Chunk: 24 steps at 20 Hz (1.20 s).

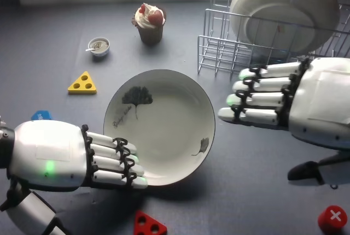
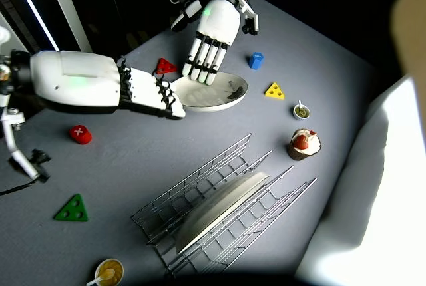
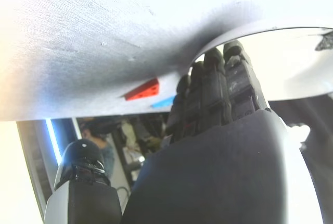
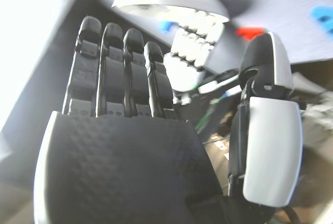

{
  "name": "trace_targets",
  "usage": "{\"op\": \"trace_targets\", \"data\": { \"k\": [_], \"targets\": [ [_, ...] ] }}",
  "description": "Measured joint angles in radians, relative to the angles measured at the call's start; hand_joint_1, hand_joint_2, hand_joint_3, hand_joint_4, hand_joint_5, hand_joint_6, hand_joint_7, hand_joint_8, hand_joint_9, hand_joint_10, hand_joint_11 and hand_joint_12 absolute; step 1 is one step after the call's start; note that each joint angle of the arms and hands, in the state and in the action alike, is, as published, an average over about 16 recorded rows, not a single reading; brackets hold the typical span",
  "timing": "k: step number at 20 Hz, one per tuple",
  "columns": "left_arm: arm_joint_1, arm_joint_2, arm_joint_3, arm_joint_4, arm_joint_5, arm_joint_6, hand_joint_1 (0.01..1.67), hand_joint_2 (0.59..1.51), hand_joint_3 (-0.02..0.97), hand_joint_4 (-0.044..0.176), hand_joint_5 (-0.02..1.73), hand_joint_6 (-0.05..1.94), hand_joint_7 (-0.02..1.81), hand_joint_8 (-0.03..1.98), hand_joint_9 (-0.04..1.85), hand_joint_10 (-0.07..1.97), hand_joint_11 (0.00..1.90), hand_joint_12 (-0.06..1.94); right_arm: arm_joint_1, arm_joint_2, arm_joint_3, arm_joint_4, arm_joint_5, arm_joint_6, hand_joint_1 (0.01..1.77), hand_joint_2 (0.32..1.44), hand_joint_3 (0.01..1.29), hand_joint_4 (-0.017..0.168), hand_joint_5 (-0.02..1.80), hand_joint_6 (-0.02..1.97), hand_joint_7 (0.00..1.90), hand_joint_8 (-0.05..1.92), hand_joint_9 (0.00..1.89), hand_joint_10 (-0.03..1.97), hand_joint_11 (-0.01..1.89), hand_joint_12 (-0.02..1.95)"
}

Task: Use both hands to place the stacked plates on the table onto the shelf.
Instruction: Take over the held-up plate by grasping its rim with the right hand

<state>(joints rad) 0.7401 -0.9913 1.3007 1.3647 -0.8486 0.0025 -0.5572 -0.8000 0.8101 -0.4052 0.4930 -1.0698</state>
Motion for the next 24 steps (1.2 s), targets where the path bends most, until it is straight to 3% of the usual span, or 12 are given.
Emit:
{"op": "trace_targets", "data": {
  "k": [11,24],
  "targets": [
    [0.001,-0.001,0.002,0.004,-0.001,0.000,0.06,1.023,0.005,0.005,0.10,0.00,0.09,-0.01,0.11,0.00,0.12,-0.01,-0.033,-0.226,0.147,0.016,0.133,-0.336,0.73,0.99,0.01,0.003,0.23,0.01,0.29,0.01,0.29,0.01,0.29,0.01],
    [0.001,-0.003,0.010,0.004,-0.005,0.000,0.07,1.029,0.005,0.008,0.11,0.02,0.08,-0.01,0.12,0.00,0.13,-0.01,-0.010,-0.491,0.386,-0.047,0.147,-0.379,0.83,0.97,0.01,0.003,0.26,0.01,0.31,0.01,0.31,0.01,0.33,0.01]
  ]
}}
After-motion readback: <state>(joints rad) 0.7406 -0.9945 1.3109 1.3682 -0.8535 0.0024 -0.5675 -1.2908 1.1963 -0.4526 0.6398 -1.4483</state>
